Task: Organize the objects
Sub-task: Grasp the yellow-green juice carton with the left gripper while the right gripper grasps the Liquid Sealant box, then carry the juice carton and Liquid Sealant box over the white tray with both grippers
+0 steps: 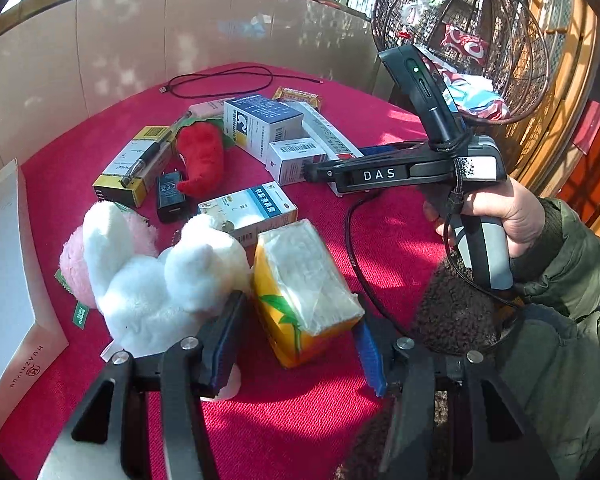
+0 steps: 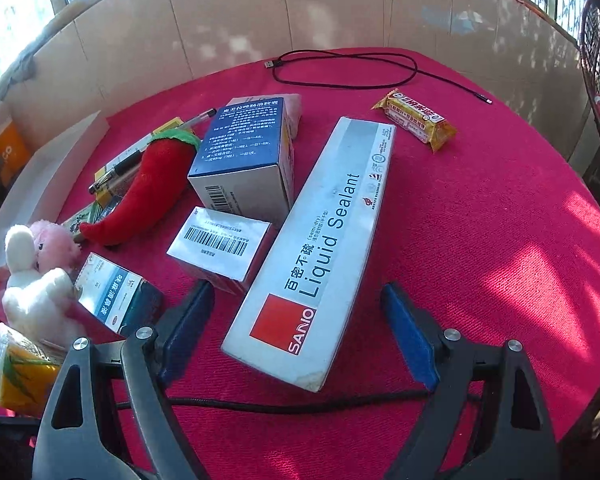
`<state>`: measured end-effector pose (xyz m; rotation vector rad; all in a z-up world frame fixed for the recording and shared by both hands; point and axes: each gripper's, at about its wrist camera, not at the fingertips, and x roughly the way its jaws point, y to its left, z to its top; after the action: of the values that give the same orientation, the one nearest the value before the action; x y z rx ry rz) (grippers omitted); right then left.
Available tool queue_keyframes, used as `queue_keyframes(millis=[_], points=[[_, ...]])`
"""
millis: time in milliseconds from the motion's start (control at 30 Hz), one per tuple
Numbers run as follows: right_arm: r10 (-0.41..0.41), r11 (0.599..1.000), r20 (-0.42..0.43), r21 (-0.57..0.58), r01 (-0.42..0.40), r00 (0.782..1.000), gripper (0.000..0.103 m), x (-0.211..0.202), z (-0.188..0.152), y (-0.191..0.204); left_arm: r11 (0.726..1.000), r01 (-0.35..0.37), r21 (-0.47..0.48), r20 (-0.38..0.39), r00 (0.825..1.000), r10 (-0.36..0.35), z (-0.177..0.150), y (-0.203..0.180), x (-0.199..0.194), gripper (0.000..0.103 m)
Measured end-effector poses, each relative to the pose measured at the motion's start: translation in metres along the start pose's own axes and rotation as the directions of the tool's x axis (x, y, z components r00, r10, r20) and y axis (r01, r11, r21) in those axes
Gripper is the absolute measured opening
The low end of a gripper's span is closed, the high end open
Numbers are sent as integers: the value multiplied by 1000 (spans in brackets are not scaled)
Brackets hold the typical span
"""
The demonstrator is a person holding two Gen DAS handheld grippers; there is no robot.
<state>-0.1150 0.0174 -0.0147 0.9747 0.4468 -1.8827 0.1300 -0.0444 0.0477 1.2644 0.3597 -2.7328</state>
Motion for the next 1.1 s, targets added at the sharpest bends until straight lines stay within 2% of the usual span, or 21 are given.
queue_keyframes(millis=[200,300,367,467,500,567,633,867,1100], points=[[-32,999,5,-20,32,999,86,4,2,1,998,-39,57,-36,999,41,14,-16,24,53],[-40,999,13,-25,40,999,83,3,1,1,996,-49,74,-31,998,52,14,-20,26,52],[-44,999,19,-27,44,999,78,2,1,-1,997,-54,62,-29,998,56,10,-19,24,41],[-55,998,25,-38,55,998,63,0,-1,-2,998,-60,22,-20,998,61,5,-12,20,32],[-62,997,27,-47,64,998,57,-1,-1,-3,998,-60,9,-14,998,60,3,-10,18,30],[-61,997,30,-48,62,998,53,-2,-2,-5,998,-66,-9,-2,998,66,2,-7,15,27],[-56,998,36,-32,58,998,44,-6,-4,-9,998,-68,-15,20,997,69,2,-6,10,24],[-6,997,64,82,1,998,43,-18,-5,-36,997,-75,13,94,993,74,5,-14,-4,24],[38,980,179,188,-72,983,43,-51,3,-64,994,-110,-19,191,975,112,7,-10,-23,24]])
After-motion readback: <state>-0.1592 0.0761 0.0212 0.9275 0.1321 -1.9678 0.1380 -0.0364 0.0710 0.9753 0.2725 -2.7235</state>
